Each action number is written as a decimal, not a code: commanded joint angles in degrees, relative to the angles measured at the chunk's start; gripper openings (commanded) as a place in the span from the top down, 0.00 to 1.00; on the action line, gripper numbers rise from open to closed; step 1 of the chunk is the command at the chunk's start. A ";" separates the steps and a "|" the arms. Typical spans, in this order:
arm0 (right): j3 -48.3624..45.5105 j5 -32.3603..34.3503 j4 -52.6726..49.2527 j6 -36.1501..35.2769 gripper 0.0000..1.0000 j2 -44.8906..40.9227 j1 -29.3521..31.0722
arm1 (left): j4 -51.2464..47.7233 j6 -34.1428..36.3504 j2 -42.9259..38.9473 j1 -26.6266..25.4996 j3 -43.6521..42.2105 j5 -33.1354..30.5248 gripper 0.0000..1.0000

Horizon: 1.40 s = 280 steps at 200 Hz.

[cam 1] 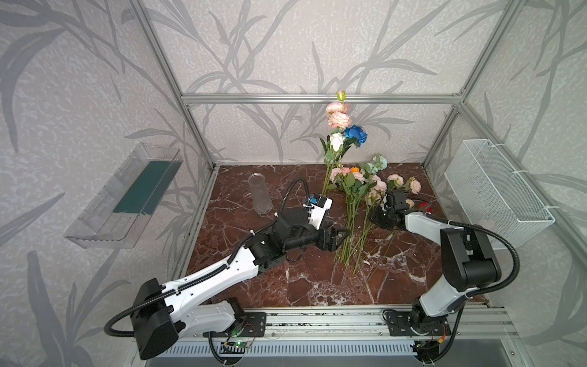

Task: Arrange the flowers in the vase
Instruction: 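Reach the right gripper down and grasp a pink rose stem in the pile, then close the right gripper around the pink rose stem low in the pile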

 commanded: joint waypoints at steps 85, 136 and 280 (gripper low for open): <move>1.38 1.09 -0.53 0.88 0.97 -3.14 -0.23 | 0.04 0.96 -0.58 -0.31 1.45 -1.08 0.17; -0.55 2.84 -4.61 -0.97 0.99 -15.67 -0.09 | 0.06 1.15 -0.89 -0.31 1.58 -1.06 0.17; 0.92 0.55 -8.70 -10.55 0.76 -14.91 4.31 | -0.47 1.93 -0.93 -0.56 1.53 -2.03 0.17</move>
